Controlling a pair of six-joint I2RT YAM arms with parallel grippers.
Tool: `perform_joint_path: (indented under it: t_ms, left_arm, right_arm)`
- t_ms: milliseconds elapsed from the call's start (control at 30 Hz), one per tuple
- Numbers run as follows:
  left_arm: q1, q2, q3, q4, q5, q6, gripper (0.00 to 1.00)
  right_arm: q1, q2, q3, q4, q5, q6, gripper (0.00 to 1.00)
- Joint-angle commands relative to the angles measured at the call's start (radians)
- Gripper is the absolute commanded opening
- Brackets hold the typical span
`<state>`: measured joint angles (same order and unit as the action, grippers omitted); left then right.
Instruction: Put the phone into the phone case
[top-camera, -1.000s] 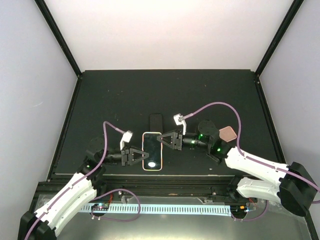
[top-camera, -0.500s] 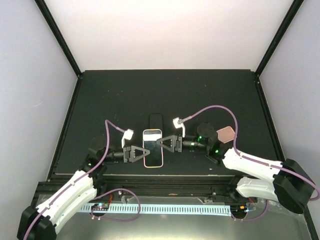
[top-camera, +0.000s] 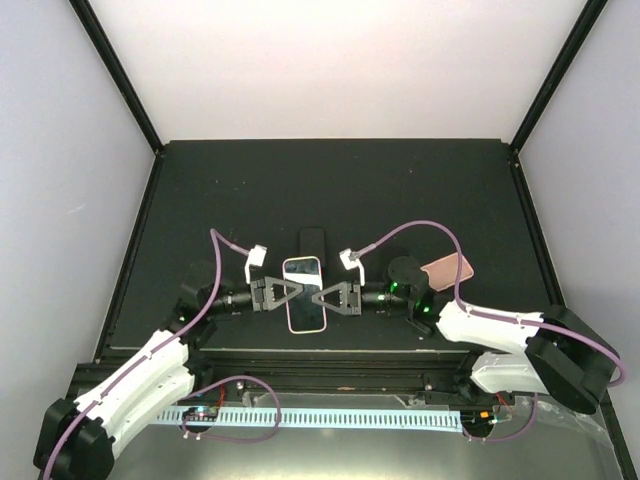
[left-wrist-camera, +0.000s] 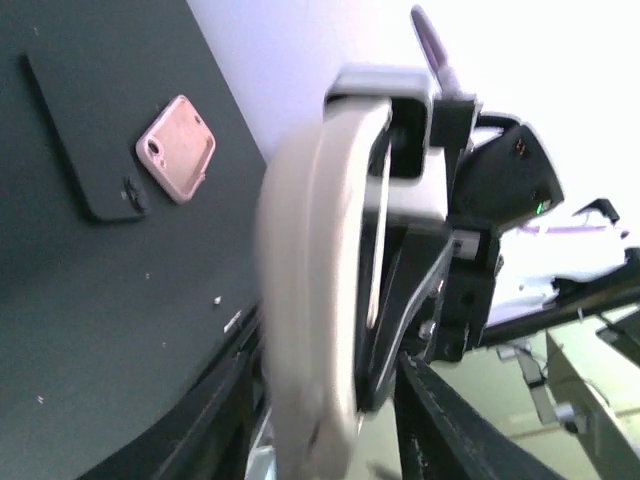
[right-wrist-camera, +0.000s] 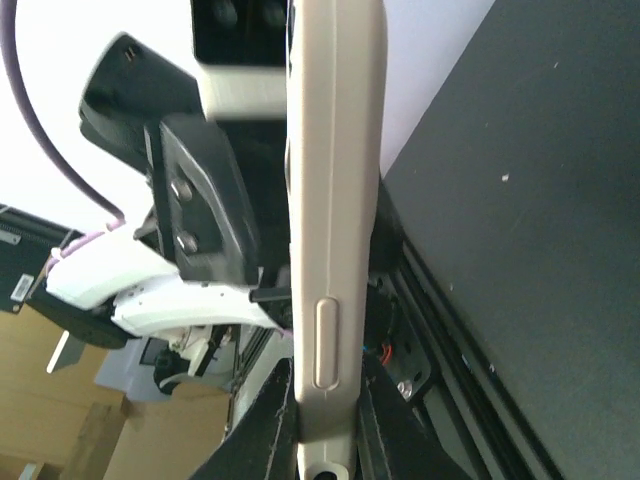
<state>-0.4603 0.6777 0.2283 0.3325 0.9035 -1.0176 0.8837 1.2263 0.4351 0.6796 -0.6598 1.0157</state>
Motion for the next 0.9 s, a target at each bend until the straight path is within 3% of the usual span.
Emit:
perform_joint_path:
  t_ms: [0, 167, 267, 400, 533, 600, 700, 833, 867]
  left_arm:
    - [0.000, -0.008, 0.110, -0.105, -0.115, 0.057, 0.45]
    - [0.002, -0.057, 0.155, -0.234, -0.222, 0.122, 0.44]
    - [0.002, -0.073, 0.165, -0.276, -0.270, 0.152, 0.31]
    - [0.002, -0.073, 0.171, -0.319, -0.274, 0.198, 0.03]
    - [0.002, -0.071, 0.179, -0.340, -0.268, 0.206, 0.02]
    - [0.002, -0.069, 0.186, -0.357, -0.269, 0.203, 0.12]
    - [0.002, -0.071, 0.213, -0.419, -0.282, 0.215, 0.42]
    - [0.002, -0.078, 0.244, -0.524, -0.326, 0.253, 0.72]
    - [0.002, -0.080, 0.251, -0.554, -0.341, 0.264, 0.86]
  right_arm:
    - [0.017, -0.019, -0.008, 0.041, -0.050, -0.043, 0.01]
    - [0.018, -0.022, -0.025, 0.028, -0.072, -0.053, 0.01]
    - [0.017, -0.026, -0.033, 0.028, -0.073, -0.050, 0.01]
    - [0.017, -0.031, -0.035, 0.022, -0.071, -0.051, 0.01]
    - [0.017, -0.028, -0.032, -0.011, -0.059, -0.070, 0.01]
    - [0.018, -0.026, -0.032, -0.021, -0.052, -0.074, 0.01]
    - [0.017, -0.029, -0.023, -0.067, -0.017, -0.084, 0.01]
    - [-0.001, -0.043, -0.002, -0.190, 0.073, -0.120, 0.01]
    - [-0.015, -0.040, 0.010, -0.243, 0.086, -0.136, 0.01]
